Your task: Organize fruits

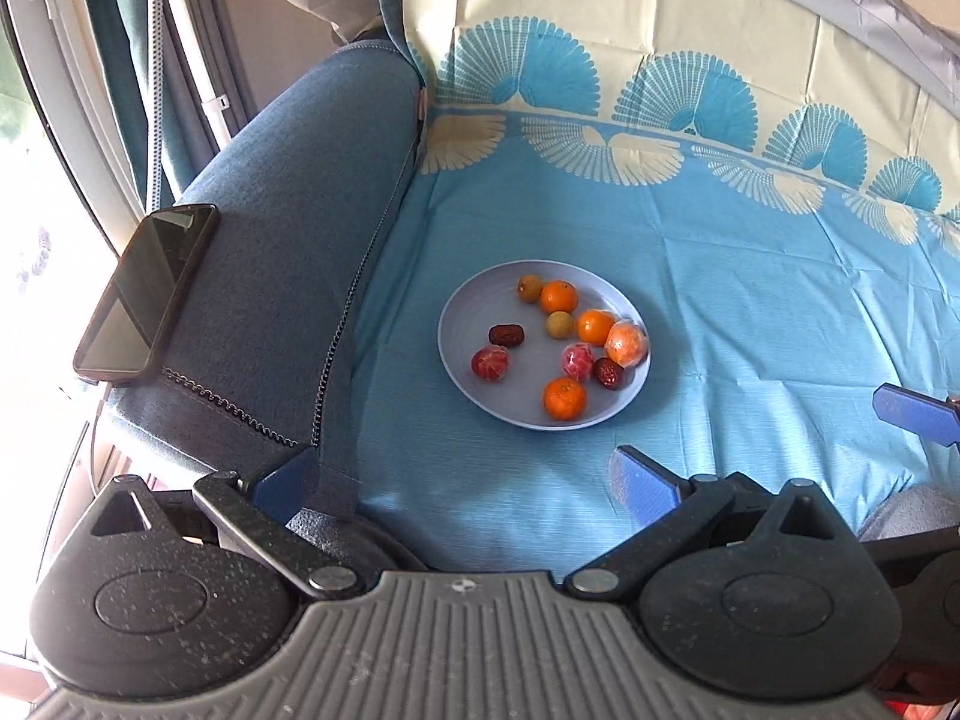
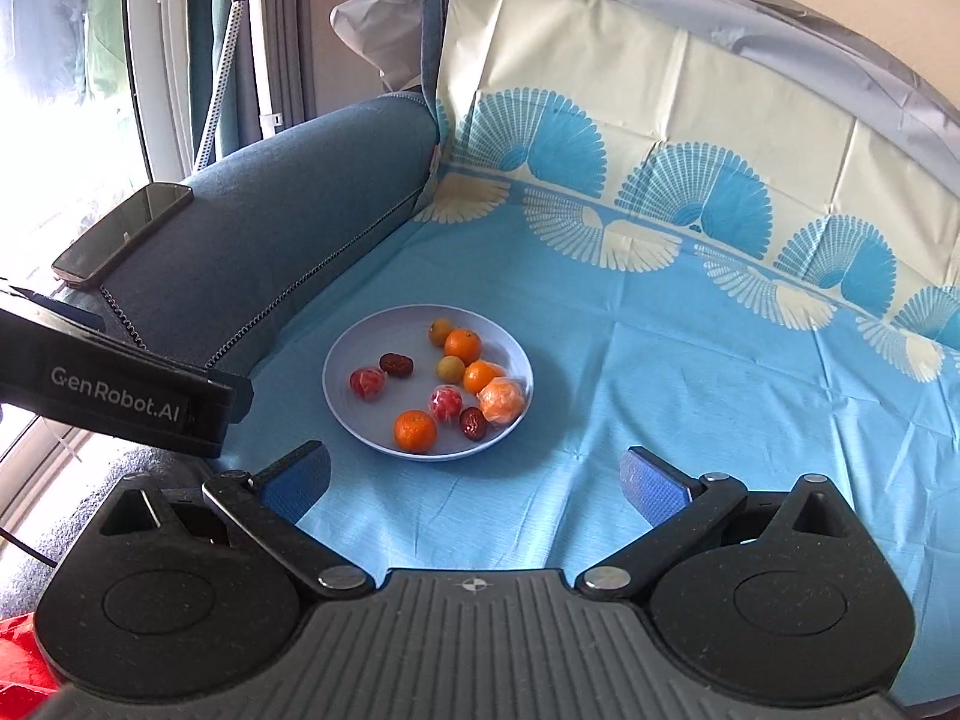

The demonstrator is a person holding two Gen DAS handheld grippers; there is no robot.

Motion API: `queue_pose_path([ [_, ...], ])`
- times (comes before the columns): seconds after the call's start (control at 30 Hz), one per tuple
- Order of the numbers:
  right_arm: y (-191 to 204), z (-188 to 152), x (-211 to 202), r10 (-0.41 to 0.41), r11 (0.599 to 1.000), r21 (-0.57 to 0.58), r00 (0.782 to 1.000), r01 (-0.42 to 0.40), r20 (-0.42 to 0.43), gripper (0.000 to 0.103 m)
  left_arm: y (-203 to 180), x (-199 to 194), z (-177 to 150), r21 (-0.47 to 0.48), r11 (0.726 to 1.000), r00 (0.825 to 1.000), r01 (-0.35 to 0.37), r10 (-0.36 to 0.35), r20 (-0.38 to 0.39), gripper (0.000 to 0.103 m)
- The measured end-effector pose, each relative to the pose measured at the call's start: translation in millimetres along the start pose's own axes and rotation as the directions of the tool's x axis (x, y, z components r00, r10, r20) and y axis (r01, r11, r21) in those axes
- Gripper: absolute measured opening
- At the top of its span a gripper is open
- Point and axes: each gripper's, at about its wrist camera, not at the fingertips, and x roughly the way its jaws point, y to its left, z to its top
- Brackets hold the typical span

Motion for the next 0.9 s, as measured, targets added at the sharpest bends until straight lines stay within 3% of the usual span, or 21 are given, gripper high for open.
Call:
queue_pose_path([
  [0.9, 4.0, 1.7, 1.5, -0.007, 1.0, -0.006, 1.0, 0.007, -0.009, 0.102, -0.3, 0.6, -0.6, 0.005, 1.0, 1.0, -0.026, 0.026, -0.007, 0.103],
])
